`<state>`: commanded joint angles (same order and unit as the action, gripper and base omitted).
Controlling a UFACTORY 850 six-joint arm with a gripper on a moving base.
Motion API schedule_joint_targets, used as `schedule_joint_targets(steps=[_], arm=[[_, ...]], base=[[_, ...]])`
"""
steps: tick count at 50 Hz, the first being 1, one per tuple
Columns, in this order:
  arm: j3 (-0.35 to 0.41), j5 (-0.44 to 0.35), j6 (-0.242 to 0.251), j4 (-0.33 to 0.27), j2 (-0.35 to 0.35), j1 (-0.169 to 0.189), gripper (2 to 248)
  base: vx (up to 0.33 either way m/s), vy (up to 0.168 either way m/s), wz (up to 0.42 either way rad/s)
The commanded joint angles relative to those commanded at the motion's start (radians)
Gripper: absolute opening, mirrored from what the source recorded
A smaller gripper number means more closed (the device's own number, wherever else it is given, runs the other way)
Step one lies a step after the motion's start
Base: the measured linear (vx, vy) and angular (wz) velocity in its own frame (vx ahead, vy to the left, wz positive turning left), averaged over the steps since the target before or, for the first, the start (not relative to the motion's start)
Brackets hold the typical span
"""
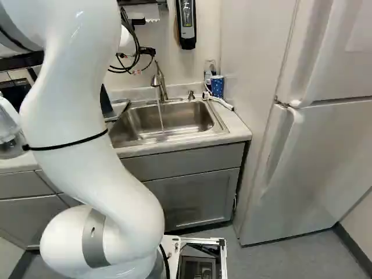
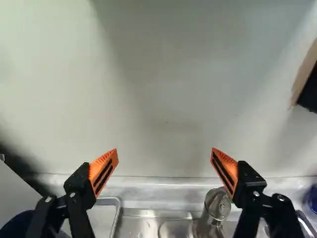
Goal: Rinse the cup and place it in the tray
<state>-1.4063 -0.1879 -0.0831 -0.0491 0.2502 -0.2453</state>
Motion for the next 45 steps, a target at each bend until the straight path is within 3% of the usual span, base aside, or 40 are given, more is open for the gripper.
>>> schedule_joint_targets(steps=[45], arm=[[0.043, 0.113, 0.000, 0.000, -0.038, 0.006, 247]], base=[[0.000, 0.000, 0.000]])
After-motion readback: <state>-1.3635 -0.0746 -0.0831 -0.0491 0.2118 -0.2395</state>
